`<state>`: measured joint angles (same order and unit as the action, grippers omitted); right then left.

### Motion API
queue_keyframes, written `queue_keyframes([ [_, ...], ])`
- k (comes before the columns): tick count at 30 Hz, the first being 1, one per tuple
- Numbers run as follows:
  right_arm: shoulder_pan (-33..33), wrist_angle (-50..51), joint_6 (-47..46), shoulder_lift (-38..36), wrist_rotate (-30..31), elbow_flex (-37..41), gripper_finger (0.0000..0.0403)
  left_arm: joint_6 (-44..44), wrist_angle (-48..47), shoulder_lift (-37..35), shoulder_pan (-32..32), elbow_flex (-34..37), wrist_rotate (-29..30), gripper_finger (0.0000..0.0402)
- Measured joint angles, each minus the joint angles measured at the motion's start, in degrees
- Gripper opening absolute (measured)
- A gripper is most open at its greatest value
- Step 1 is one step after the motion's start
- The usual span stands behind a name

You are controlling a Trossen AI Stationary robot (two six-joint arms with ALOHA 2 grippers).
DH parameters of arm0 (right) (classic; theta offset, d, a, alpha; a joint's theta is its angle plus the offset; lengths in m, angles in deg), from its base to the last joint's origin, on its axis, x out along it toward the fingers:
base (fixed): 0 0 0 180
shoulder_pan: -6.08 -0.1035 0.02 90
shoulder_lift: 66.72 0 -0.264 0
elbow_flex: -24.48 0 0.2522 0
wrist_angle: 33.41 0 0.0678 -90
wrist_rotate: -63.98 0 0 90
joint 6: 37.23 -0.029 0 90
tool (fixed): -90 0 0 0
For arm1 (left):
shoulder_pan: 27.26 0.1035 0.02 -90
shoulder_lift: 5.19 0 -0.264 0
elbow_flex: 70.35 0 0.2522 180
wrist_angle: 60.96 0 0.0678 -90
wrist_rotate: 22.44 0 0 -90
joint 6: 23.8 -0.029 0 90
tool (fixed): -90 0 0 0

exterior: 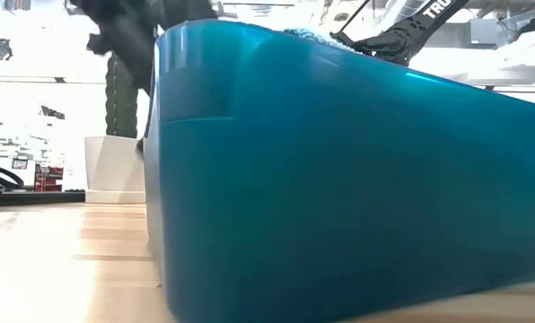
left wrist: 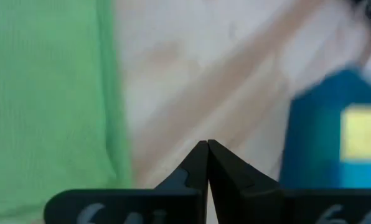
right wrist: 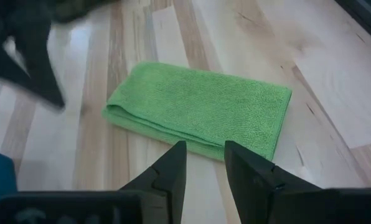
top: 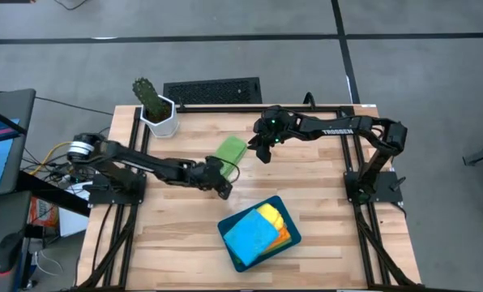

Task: Fold microfiber towels
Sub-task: Put the folded green microfiber towel into the blue bin

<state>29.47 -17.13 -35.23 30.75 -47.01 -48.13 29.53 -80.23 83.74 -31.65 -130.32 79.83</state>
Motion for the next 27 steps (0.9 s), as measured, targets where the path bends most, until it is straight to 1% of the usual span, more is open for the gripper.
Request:
queue_keyframes([
  [2, 0.0, 0.0, 0.0, 0.0, 0.0, 0.0, 0.0134, 0.2, -5.5, -2.7, -1.1, -1.9, 8.1, 0.0000],
  [4, 0.0, 0.0, 0.0, 0.0, 0.0, 0.0, 0.0134, 1.4, -12.8, -3.4, -1.7, -2.6, 15.6, 0.0000],
  [5, 0.0, 0.0, 0.0, 0.0, 0.0, 0.0, 0.0134, 2.0, -15.4, -3.1, -1.7, -2.4, 17.3, 0.0000],
  [6, 0.0, 0.0, 0.0, 0.0, -0.1, 0.0, 0.0134, 2.1, -16.5, -2.7, -1.5, -2.0, 17.7, 0.0000],
  [7, 0.0, 0.0, 0.0, 0.0, -0.1, 0.0, 0.0134, 2.1, -16.2, -2.0, -1.2, -1.8, 17.6, 0.0000],
  [11, 0.0, 0.0, 0.0, 0.0, -0.1, 0.0, 0.0134, 1.2, -11.6, 1.8, -0.7, -0.8, 13.1, 0.0000],
  [14, 0.0, 0.1, 0.1, 0.0, -0.1, 0.0, 0.0134, 0.9, -8.7, 4.1, -0.8, -0.8, 11.0, 0.0000],
  [20, 0.1, 0.1, 1.0, 0.0, -0.1, 0.0, 0.0134, -0.7, -8.7, 6.6, -1.4, -0.9, 6.6, 0.0000],
  [24, 0.3, 0.0, 1.0, 0.0, -0.1, 0.0, 0.0134, -1.2, -12.5, 6.8, -1.5, -0.9, 5.0, 0.0000],
  [25, 0.3, -0.2, 1.0, 0.0, -0.1, 0.0, 0.0134, -2.2, -13.3, 6.8, -1.5, -0.9, 4.6, 0.0000],
  [27, 0.3, -1.5, 0.5, 0.0, -0.1, 0.0, 0.0134, -7.3, -13.8, 6.8, -1.5, -0.9, 2.5, 0.0000],
])
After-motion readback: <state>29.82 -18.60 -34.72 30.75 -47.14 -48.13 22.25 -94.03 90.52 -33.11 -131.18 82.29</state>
